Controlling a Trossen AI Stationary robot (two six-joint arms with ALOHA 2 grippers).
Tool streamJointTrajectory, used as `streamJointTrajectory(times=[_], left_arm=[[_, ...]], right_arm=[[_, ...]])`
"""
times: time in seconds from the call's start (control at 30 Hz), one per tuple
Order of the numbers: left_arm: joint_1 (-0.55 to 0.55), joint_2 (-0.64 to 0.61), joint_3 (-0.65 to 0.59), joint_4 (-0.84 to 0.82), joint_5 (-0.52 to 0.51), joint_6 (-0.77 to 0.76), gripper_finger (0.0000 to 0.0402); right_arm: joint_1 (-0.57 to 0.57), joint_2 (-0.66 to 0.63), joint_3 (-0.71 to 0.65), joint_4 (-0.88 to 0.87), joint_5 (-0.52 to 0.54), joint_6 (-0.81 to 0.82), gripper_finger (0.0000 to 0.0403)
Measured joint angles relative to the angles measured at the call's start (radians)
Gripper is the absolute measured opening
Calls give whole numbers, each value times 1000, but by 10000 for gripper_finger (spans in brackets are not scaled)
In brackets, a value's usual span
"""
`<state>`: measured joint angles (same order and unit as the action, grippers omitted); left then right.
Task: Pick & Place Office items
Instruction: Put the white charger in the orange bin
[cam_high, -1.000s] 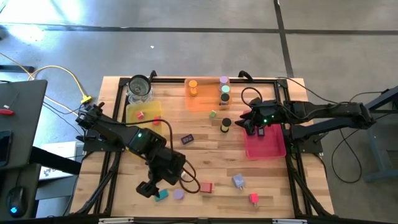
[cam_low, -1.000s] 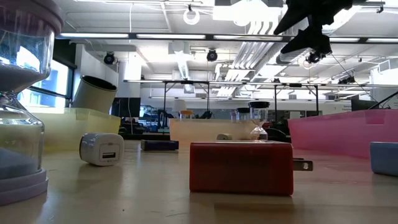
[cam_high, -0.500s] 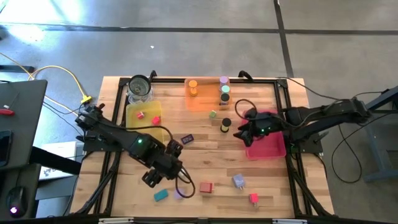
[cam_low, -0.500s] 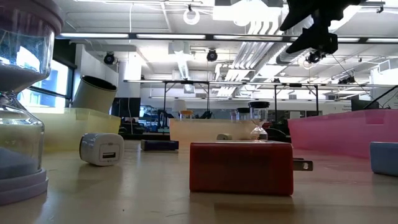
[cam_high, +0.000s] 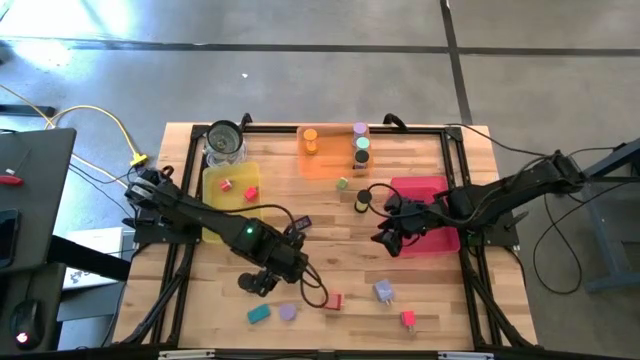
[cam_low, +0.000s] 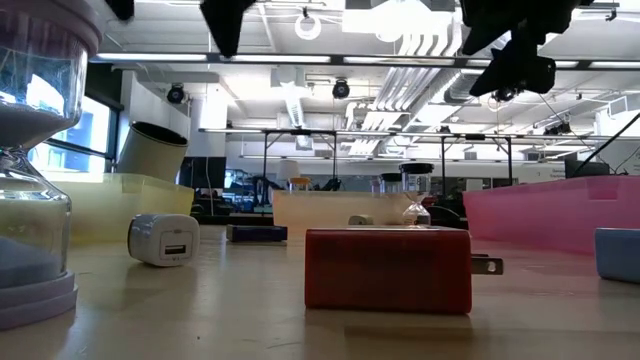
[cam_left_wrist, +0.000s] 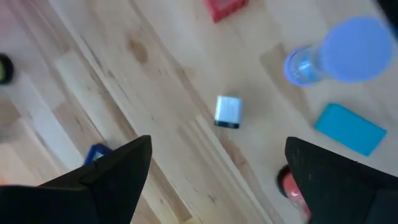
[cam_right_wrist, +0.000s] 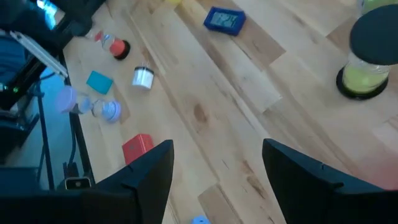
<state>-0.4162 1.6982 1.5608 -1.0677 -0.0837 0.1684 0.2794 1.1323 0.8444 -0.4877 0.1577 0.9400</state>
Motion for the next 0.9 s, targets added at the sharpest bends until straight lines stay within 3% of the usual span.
streamJointTrajectory(times=[0.47, 0.9], left_arm=[[75, 1, -284, 307, 3, 18, 360], [41, 1, -354, 428, 51, 50, 360]], right_arm=[[29, 2, 0, 7, 38, -78, 235], [28, 2, 0, 6, 63, -160, 235]])
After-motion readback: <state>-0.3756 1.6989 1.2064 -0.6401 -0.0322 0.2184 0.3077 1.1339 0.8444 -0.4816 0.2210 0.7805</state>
